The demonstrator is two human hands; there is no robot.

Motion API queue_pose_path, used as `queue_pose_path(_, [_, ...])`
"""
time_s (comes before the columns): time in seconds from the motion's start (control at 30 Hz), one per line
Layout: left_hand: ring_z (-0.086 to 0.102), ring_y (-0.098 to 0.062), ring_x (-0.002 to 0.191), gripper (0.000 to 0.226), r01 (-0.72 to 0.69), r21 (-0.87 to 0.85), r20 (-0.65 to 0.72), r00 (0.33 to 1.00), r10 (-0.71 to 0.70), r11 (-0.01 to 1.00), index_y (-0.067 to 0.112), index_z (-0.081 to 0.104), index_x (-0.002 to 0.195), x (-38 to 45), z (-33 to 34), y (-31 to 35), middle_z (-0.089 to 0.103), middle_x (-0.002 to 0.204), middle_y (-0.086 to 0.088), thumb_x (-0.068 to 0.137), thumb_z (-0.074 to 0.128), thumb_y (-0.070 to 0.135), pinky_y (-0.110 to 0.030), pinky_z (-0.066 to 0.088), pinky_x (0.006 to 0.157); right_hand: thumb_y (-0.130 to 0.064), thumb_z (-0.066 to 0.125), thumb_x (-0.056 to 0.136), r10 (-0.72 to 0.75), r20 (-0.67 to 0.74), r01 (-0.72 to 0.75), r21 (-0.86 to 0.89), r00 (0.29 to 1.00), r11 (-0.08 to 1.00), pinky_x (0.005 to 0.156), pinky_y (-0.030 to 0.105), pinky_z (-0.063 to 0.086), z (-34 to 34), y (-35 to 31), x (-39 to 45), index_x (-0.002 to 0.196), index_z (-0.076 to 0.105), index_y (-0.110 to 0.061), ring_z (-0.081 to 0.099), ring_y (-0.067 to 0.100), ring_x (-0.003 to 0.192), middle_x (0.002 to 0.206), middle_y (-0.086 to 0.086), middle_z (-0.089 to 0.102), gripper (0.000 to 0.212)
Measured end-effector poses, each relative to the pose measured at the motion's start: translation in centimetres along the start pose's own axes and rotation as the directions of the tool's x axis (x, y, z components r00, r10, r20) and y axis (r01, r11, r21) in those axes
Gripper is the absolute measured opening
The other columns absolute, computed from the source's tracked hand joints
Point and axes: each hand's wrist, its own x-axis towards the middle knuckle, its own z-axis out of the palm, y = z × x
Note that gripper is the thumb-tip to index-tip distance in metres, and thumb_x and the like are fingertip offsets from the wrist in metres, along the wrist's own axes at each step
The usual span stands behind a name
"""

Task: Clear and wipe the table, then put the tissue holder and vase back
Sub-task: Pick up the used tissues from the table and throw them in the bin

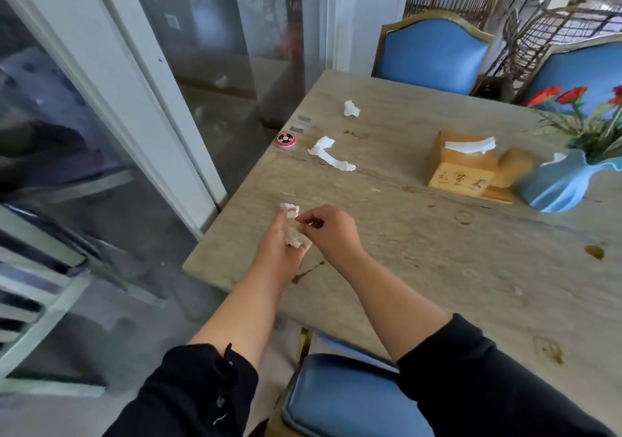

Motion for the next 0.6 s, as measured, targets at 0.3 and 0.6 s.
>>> queue_pose_path(0.3, [0.06, -0.007, 0.046, 0.015, -0.04, 0.123, -0.094, 0.994, 0.052, 0.992, 0.016, 0.055, 0.081, 6.6, -2.6, 5.9, 0.064, 0.054, 0.002, 0.095, 0.053, 0.014, -0.019, 0.043, 0.047, 0.0, 0.054, 0.083, 0.102, 0.001, -0.101, -0.132, 0.995, 0.986, 0.08, 0.023, 0.042, 4.5, 0.5, 7.7, 0.111, 0.069, -0.017, 0.055, 0.024, 0.109, 0.117, 0.005, 0.061, 0.037])
queue_pose_path(0.6, [0.063, -0.012, 0.059, 0.006, 0.061, 0.213, -0.021, 0.998, -0.058, 0.975, 0.019, 0.057, 0.089, 11.7, -3.0, 8.3, 0.064, 0.075, -0.003, 0.094, 0.056, 0.014, -0.024, 0.051, 0.052, 0.001, 0.06, 0.077, 0.231, -0.13, -0.247, -0.129, 0.964, 0.96, 0.067, 0.019, 0.034, 7.6, 2.1, 11.0, 0.095, 0.073, -0.011, 0.06, 0.026, 0.095, 0.103, 0.009, 0.063, 0.025])
